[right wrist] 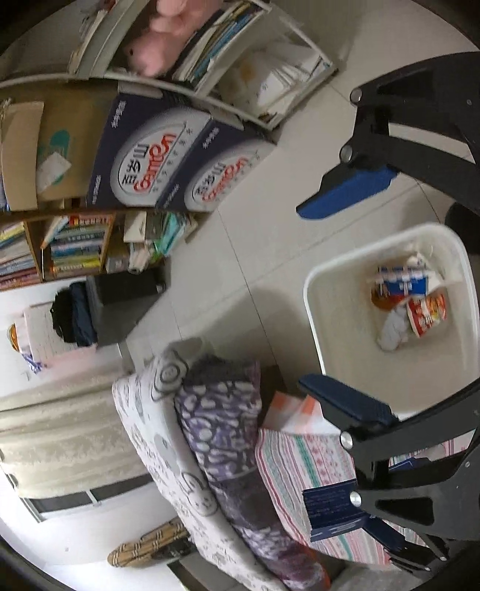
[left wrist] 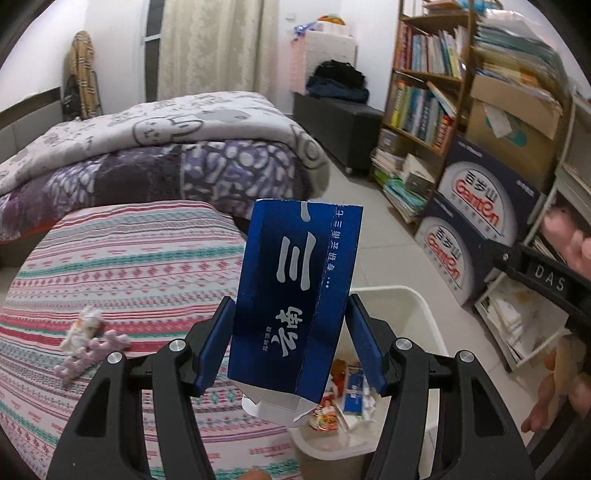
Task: Collect trash
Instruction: 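Lower the blue box into the bin and open the left tool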
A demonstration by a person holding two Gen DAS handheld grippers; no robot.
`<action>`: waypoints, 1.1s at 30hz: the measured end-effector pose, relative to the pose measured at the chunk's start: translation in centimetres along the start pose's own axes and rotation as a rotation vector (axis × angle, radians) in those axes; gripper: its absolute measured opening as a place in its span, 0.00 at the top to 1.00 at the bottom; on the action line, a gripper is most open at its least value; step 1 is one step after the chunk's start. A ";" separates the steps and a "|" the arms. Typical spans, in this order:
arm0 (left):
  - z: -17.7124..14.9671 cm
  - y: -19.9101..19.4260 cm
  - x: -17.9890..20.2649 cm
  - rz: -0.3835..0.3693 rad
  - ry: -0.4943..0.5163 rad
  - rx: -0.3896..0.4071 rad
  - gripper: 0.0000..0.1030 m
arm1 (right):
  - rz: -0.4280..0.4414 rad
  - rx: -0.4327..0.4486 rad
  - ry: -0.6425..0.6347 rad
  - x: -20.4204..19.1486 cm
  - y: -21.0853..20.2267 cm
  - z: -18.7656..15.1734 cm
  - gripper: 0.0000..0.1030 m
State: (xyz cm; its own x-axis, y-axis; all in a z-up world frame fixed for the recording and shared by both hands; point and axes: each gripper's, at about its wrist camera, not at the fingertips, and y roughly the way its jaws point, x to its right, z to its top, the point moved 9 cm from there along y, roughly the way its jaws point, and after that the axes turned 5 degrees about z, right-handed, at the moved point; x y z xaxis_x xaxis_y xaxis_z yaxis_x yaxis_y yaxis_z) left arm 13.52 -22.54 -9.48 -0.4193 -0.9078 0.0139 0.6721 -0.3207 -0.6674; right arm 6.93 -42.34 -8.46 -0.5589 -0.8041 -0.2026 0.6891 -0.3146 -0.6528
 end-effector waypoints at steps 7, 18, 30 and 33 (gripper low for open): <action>-1.0 0.6 3.1 -0.075 0.048 -0.031 0.38 | -0.024 -0.024 0.056 2.6 0.5 -0.3 0.09; -1.5 0.3 4.3 -0.132 0.078 -0.042 0.32 | -0.022 -0.036 0.087 3.3 0.5 -0.3 0.07; -2.7 1.9 0.3 -0.024 0.115 -0.123 0.24 | 0.027 -0.118 0.000 -2.0 1.7 -2.1 0.07; -3.3 3.0 -2.4 0.044 0.127 -0.171 0.23 | 0.043 -0.147 -0.032 -3.6 2.1 -2.8 0.07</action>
State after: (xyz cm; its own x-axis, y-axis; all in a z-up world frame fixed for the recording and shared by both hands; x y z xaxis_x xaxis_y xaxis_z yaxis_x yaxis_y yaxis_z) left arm 14.50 -20.38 -13.99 -0.4726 -0.8750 -0.1049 0.5830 -0.2211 -0.7818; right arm 9.13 -38.69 -11.14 -0.5140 -0.8315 -0.2109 0.6356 -0.2040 -0.7446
